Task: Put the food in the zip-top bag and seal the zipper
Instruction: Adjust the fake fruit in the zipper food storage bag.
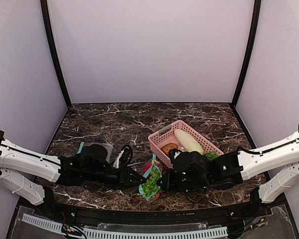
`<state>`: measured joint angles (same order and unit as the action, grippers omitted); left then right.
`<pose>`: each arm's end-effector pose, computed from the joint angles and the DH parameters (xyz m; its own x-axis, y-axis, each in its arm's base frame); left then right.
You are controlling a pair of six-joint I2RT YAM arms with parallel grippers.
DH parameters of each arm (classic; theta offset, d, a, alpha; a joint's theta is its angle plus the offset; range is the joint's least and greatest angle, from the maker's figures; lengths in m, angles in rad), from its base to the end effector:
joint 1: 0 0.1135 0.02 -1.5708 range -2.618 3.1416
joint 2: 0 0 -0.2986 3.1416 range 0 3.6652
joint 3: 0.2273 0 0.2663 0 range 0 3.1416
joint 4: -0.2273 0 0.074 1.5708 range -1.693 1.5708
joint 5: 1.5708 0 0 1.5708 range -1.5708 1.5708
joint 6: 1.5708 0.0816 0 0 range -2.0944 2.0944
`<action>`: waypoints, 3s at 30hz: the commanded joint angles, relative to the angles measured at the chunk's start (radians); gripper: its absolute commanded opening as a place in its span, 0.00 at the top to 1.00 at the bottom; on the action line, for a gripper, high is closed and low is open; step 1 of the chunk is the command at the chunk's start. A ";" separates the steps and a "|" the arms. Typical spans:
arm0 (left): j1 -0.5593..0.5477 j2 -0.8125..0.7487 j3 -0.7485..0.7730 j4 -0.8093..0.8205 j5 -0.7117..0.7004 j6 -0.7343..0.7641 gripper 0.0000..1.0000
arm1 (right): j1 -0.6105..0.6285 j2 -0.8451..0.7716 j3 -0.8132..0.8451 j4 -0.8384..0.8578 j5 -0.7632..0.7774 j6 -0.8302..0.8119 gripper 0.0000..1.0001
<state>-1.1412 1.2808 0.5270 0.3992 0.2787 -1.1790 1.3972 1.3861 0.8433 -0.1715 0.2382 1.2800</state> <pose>0.1078 -0.2892 0.2129 -0.9624 -0.0328 -0.2698 0.2411 0.3551 -0.9032 0.0767 0.3258 0.2240 -0.9199 0.1440 -0.3647 -0.1572 0.7166 0.6795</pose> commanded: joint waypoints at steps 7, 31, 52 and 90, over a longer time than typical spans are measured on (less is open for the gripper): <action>0.003 -0.046 -0.055 0.120 0.019 -0.053 0.90 | -0.012 -0.031 -0.035 0.088 -0.019 0.006 1.00; -0.174 0.225 0.638 -1.117 -0.560 0.392 0.99 | -0.007 0.084 0.202 -0.139 0.095 0.057 1.00; -0.197 0.007 0.317 -0.624 -0.346 0.161 0.43 | -0.008 0.105 0.187 -0.142 0.091 0.103 1.00; -0.094 -0.045 0.017 -0.180 -0.170 -0.013 0.56 | -0.006 0.078 0.110 -0.028 0.042 0.096 1.00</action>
<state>-1.2385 1.2060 0.5613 0.1856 0.0753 -1.1900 1.3930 1.4830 0.9611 -0.2432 0.2806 1.3743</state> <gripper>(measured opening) 0.457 0.008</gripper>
